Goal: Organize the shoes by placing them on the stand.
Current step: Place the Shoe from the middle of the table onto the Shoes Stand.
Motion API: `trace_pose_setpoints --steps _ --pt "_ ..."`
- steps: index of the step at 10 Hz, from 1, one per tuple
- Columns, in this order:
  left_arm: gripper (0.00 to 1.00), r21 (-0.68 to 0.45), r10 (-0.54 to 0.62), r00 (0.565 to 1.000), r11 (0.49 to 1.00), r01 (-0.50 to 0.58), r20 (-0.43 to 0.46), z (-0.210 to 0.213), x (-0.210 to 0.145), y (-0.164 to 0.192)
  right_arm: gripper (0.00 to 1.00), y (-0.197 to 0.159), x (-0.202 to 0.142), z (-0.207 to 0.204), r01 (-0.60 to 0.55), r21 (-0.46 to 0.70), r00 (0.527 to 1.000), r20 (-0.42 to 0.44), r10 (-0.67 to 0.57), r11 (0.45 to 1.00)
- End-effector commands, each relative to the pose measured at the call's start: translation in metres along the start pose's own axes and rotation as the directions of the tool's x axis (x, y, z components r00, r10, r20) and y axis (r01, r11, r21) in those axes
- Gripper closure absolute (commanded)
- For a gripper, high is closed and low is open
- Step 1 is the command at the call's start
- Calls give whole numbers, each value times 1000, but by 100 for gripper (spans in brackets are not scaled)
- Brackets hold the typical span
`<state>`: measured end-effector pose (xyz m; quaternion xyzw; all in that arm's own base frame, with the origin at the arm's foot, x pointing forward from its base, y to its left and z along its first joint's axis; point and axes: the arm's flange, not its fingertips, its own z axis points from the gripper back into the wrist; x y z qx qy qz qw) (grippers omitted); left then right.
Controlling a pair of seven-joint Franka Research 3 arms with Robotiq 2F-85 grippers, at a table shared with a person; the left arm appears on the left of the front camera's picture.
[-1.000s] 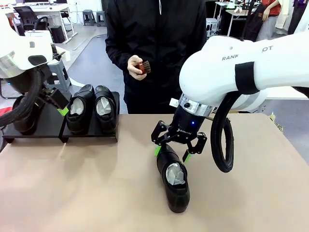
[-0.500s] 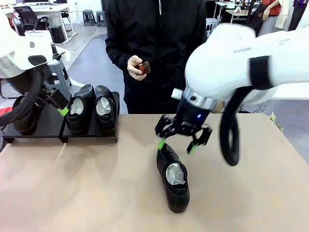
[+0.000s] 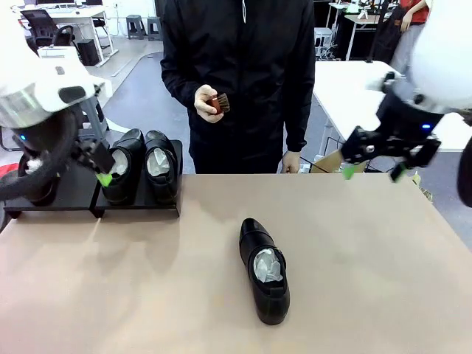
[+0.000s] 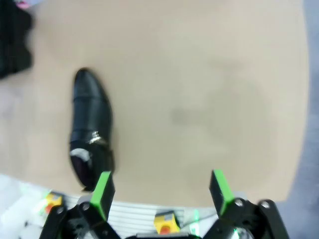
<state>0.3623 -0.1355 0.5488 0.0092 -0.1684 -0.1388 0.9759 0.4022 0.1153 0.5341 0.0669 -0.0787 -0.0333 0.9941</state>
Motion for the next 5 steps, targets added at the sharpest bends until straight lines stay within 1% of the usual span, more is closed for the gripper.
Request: trace_pose_setpoints --steps 1,2,3,4,5 --pt "0 -47 89 992 995 -93 -86 3 -33 -50 0 -42 11 -23 134 81 991 -1 -135 988" --pt "0 -66 100 989 992 -107 -109 -3 -37 -62 0 -68 15 -34 210 132 978 -32 -208 969" --pt "0 -75 -42 997 996 47 71 9 -24 -39 0 -76 18 -45 279 240 960 -78 -268 930" --pt "0 -13 82 992 996 -84 -93 2 -35 -56 0 -63 13 -21 162 50 987 -28 -161 985" --pt "0 -13 82 992 996 -84 -93 2 -35 -56 0 -63 13 -21 162 50 987 -28 -161 985"
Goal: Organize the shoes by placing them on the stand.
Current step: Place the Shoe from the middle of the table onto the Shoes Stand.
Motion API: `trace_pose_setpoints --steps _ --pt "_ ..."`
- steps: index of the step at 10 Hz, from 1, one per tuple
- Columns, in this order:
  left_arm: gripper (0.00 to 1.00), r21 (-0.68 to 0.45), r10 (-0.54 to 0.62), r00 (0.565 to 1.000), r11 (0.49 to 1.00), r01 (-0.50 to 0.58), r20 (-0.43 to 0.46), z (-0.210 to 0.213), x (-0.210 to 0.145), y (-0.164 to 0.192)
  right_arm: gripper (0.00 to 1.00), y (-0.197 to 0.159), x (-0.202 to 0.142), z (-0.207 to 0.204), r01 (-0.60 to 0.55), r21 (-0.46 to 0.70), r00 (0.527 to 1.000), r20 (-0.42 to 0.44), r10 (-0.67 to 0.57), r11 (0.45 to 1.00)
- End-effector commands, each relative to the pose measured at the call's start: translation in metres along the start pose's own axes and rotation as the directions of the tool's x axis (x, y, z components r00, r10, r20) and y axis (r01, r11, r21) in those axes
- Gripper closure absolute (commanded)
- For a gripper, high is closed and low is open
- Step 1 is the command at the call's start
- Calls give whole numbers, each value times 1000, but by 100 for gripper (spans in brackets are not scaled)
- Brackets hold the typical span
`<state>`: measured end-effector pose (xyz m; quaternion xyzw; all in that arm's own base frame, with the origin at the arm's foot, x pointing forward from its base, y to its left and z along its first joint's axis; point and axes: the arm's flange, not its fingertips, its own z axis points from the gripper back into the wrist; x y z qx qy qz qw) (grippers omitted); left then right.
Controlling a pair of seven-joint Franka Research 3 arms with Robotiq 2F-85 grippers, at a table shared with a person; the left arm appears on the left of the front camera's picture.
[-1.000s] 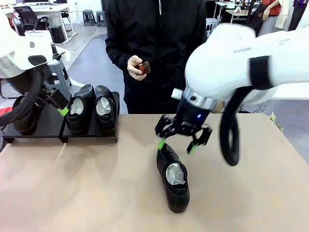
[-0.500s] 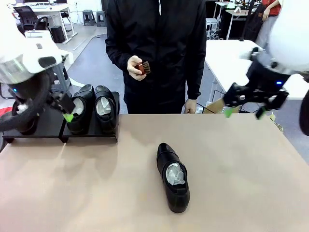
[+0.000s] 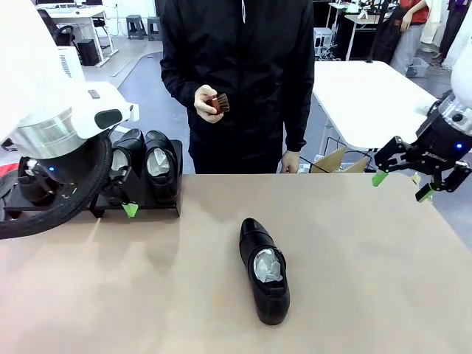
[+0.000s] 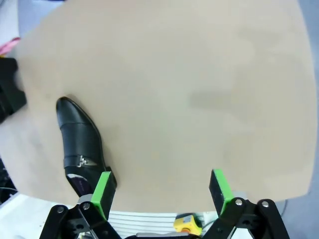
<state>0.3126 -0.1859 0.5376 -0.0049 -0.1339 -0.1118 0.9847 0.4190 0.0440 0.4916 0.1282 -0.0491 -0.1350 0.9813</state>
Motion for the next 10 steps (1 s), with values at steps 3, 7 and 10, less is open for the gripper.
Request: trace_pose_setpoints --steps 3,7,10 --pt "0 -36 71 993 997 -75 -94 -55 -22 -93 0 13 -6 13 -54 -53 998 26 55 997" --pt "0 -54 192 971 978 -201 -140 -112 -37 -177 0 13 -6 13 -54 -53 998 26 55 997" --pt "0 -105 197 980 975 -198 -18 -115 -19 -200 0 13 -6 13 -54 -53 998 26 55 997"
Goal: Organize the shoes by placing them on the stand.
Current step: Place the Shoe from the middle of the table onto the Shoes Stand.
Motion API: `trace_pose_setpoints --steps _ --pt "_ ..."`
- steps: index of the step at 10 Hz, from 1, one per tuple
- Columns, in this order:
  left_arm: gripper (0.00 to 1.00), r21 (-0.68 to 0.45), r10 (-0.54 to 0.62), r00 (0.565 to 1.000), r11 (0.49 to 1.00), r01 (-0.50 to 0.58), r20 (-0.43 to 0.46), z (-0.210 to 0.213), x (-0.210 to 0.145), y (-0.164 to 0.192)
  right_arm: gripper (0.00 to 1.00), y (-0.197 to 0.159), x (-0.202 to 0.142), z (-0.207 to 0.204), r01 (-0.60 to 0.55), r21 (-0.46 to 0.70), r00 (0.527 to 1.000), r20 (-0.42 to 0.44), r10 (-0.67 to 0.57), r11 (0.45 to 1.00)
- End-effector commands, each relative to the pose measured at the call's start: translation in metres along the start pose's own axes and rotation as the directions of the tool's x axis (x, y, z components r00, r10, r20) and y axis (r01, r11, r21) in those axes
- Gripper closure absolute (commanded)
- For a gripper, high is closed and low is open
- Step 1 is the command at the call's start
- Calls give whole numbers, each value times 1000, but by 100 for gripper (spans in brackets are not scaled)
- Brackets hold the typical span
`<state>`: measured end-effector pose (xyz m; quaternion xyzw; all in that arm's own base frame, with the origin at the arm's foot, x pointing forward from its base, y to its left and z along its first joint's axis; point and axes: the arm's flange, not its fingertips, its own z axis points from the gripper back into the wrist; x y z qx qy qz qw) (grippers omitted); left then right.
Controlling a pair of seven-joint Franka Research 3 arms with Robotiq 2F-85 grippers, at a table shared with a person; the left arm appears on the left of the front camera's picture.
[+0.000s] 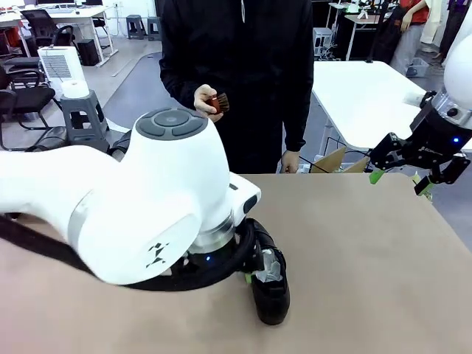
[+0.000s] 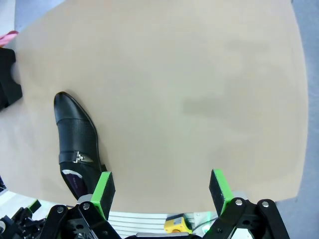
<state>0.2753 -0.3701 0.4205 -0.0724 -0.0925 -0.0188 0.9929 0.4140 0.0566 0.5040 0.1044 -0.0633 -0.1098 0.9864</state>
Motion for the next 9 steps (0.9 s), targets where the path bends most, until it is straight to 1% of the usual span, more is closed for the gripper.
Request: trace_pose_setpoints --steps 1,3,4,5,9 --pt "0 14 -63 996 998 62 65 -13 10 -18 0 -1 2 3 2 -11 1000 -1 -2 1000" --pt "0 -3 -136 988 991 137 70 -22 17 -34 0 -1 2 3 2 -11 1000 -1 -2 1000" --pt "0 -6 -151 987 988 152 58 -26 18 -39 0 -1 2 3 2 -11 1000 -1 -2 1000" --pt "0 2 -161 985 987 161 64 -31 19 -42 0 -1 2 3 2 -11 1000 -1 -2 1000" --pt "0 32 -139 989 990 138 39 -53 25 -46 0 -1 2 3 2 -11 1000 -1 -2 1000"
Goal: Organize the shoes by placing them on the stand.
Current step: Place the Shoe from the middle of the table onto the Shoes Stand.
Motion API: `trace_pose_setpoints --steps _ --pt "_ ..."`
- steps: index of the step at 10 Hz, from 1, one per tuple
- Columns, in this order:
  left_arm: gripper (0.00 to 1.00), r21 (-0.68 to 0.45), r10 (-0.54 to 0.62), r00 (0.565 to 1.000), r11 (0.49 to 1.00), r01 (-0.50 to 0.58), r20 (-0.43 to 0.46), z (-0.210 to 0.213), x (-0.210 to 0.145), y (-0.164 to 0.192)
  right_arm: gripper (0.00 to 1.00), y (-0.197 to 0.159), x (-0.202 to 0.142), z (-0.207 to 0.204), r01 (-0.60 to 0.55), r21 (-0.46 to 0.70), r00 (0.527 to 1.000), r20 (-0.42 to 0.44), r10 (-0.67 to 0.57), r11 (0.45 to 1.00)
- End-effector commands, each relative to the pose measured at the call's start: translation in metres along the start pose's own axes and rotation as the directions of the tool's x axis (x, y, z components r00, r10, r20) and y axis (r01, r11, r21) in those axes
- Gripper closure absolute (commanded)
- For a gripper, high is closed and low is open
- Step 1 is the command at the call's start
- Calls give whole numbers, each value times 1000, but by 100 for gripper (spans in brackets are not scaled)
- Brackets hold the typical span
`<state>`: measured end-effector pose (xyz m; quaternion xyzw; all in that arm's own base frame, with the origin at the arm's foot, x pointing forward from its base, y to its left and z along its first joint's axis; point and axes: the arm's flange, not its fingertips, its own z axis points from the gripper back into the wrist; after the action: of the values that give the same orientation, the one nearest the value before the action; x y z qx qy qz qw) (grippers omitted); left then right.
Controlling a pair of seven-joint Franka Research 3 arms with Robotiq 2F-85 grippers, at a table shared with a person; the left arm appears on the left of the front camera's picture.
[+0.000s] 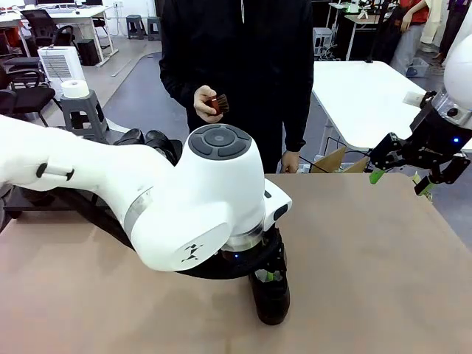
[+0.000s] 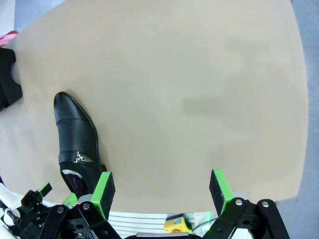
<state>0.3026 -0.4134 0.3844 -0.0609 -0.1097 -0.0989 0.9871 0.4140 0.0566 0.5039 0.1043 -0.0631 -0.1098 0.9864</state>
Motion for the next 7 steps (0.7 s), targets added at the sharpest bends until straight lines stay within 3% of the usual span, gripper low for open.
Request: trace_pose_setpoints --steps 1,4,7 --pt "0 32 38 999 999 -39 19 -13 6 -9 0 -1 2 3 2 -11 1000 0 -2 1000" --pt "0 48 76 997 996 -77 17 -31 12 -10 0 -1 2 3 2 -11 1000 0 -2 1000" --pt "1 119 216 976 971 -209 -41 -40 14 -15 0 -1 2 3 2 -11 1000 0 -2 1000"
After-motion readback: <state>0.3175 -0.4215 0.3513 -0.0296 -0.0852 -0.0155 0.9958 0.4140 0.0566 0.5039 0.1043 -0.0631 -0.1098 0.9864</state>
